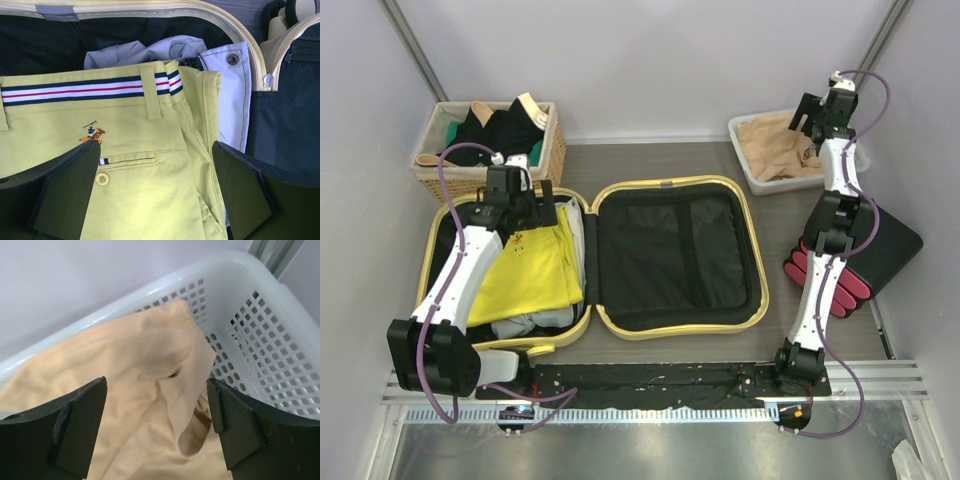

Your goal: Open, take out, and arrange the luggage

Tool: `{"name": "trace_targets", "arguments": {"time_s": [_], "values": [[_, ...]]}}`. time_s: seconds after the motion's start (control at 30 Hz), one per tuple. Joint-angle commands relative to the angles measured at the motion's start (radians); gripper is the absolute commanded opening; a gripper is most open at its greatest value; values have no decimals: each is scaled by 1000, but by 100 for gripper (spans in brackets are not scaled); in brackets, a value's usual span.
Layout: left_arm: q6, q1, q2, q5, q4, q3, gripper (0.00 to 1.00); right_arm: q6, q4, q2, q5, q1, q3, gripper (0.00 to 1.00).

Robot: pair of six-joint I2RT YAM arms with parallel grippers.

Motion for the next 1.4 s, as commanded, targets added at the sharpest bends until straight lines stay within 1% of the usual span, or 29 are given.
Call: {"name": "trace_targets", "arguments": {"time_s": [0.0, 0.13, 0.17, 0.23, 0.27, 0.33, 0.37, 0.43, 0.47, 0.53, 0.57, 0.6, 0.63, 0.67, 0.73, 0.77, 0.83, 0.87, 1.0, 1.17, 1.27, 1.37], "values": [[18, 6, -23, -7, 7, -4, 100, 24, 123, -245, -61, 17, -118, 88], [18, 5, -15, -41, 0, -7, 100, 82, 127, -322, -98, 52, -254, 84], [17, 5, -14, -44, -1, -9, 100, 100, 134, -339, -114, 75, -315, 80], [9, 5, -11, -35, 5, -12, 100, 142, 157, -408, -154, 103, -391, 78], [4, 5, -9, -24, 8, -15, 100, 148, 195, -434, -159, 138, -475, 77], [-17, 5, -11, 26, 25, -26, 100, 156, 234, -525, -147, 185, -564, 77], [-28, 3, -12, 40, 33, -32, 100, 157, 272, -559, -142, 207, -647, 77], [-59, -3, -9, 66, 54, -49, 100, 172, 303, -648, -132, 283, -727, 76], [-65, -21, -4, 65, 57, -52, 100, 183, 344, -678, -127, 310, -806, 76], [-72, -46, 20, 65, 50, -50, 100, 226, 392, -740, -128, 371, -897, 76], [-72, -71, 29, 62, 43, -46, 100, 241, 439, -795, -127, 389, -987, 75], [-75, -84, 54, 55, 36, -43, 100, 254, 461, -829, -125, 406, -1030, 75], [-76, -95, 66, 46, 22, -38, 99, 283, 478, -857, -118, 443, -1111, 75], [-74, -113, 80, 31, 16, -30, 99, 298, 511, -910, -116, 454, -1147, 75], [-72, -118, 117, 25, -1, -21, 98, 333, 547, -957, -124, 486, -1253, 74], [-72, -118, 127, 22, -4, -12, 97, 366, 579, -1004, -133, 494, -1284, 73], [-72, -119, 155, 23, -6, -9, 92, 384, 594, -1046, -133, 511, -1359, 72], [-72, -119, 163, 19, -7, -6, 91, 398, 601, -1064, -132, 514, -1379, 72], [-72, -130, 187, -12, -27, -1, 78, 395, 595, -1139, -130, 517, -1424, 72], [-68, -139, 219, -40, -42, 0, 72, 383, 567, -1176, -115, 517, -1439, 72], [-65, -148, 238, -61, -49, 0, 71, 386, 568, -1179, -122, 517, -1443, 72], [-62, -153, 255, -52, -44, 0, 70, 395, 579, -1172, -131, 517, -1453, 72]]}}
